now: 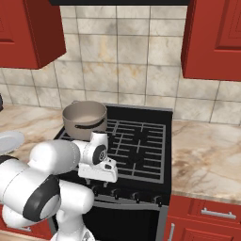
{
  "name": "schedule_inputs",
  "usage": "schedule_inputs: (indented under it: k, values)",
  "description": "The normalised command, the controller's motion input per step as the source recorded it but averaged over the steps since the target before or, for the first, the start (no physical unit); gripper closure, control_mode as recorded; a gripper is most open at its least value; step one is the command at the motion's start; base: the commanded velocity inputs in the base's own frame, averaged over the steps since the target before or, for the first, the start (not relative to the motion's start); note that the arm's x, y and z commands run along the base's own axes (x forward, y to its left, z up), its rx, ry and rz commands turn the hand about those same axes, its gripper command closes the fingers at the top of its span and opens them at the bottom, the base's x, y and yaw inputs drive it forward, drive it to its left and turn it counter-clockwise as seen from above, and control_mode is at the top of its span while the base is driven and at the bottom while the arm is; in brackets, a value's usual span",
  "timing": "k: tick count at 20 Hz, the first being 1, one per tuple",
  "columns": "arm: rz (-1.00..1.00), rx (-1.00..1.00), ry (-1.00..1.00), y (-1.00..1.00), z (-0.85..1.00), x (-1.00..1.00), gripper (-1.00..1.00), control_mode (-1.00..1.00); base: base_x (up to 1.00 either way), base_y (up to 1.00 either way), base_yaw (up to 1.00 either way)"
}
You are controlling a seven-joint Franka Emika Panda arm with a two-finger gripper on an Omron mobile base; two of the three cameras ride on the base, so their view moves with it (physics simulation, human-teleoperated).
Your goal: Retrieve the frozen meat and place it in the pot on a burner. Then turn the burner on.
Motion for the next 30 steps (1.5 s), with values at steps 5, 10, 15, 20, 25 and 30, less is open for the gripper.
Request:
schedule_inputs:
  k: [5,10,15,20,25,30]
  values:
    - [0.00,0.00,0.00,0.00,-0.18,0.15,-1.00,-1.00,0.00,0.00,0.00]
    - [0.00,0.00,0.00,0.00,-0.22,0.03,-1.00,-1.00,0.00,0.00,0.00]
    - [0.00,0.00,0.00,0.00,-0.01,0.00,-1.00,-1.00,0.00,0.00,0.00]
    - [0.00,0.00,0.00,0.00,0.00,0.00,-1.00,-1.00,0.00,0.00,0.00]
    - [0.00,0.00,-0.03,0.00,-0.01,0.00,-1.00,-1.00,0.00,0.00,0.00]
    - [-0.01,0.02,-0.06,0.09,-0.05,-0.05,-1.00,-1.00,0.00,0.00,0.00]
